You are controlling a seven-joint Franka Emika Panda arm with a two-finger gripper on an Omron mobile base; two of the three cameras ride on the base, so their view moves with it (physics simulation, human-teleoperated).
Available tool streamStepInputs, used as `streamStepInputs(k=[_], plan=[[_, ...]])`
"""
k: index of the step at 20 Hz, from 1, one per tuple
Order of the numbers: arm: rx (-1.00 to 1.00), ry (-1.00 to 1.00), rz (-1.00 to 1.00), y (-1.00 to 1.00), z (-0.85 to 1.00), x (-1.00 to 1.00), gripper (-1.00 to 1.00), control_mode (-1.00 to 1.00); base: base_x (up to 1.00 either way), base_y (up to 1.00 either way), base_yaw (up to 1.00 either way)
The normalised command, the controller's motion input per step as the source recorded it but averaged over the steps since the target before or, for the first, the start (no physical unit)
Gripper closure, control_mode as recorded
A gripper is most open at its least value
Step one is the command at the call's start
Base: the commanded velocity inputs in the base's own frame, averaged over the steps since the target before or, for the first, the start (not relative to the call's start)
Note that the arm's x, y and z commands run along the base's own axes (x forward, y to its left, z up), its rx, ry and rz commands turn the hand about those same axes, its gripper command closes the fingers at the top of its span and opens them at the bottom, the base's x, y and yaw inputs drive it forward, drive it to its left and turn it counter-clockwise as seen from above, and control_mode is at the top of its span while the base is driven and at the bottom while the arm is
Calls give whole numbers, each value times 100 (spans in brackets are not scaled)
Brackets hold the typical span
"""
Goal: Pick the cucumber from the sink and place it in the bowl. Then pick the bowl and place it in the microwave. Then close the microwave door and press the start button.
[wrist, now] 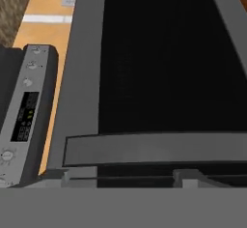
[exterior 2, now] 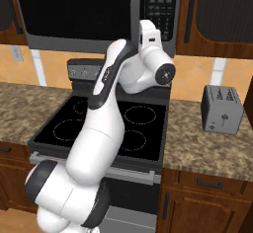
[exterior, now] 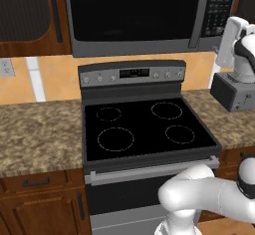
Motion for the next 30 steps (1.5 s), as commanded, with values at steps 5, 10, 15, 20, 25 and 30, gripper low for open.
streamStepInputs(k=[5,10,15,20,25,30], plan=[[3,0,-2,-24,0,2,100,-100,0,0,0],[0,0,-3,17,0,48,100,-100,0,0,0],[0,0,0,-11,0,48,100,-100,0,0,0],[0,0,-3,-5,-3,64,100,-100,0,0,0],[3,4,-1,-14,-5,66,100,-100,0,0,0],[5,5,0,-22,-3,43,100,-100,0,0,0]])
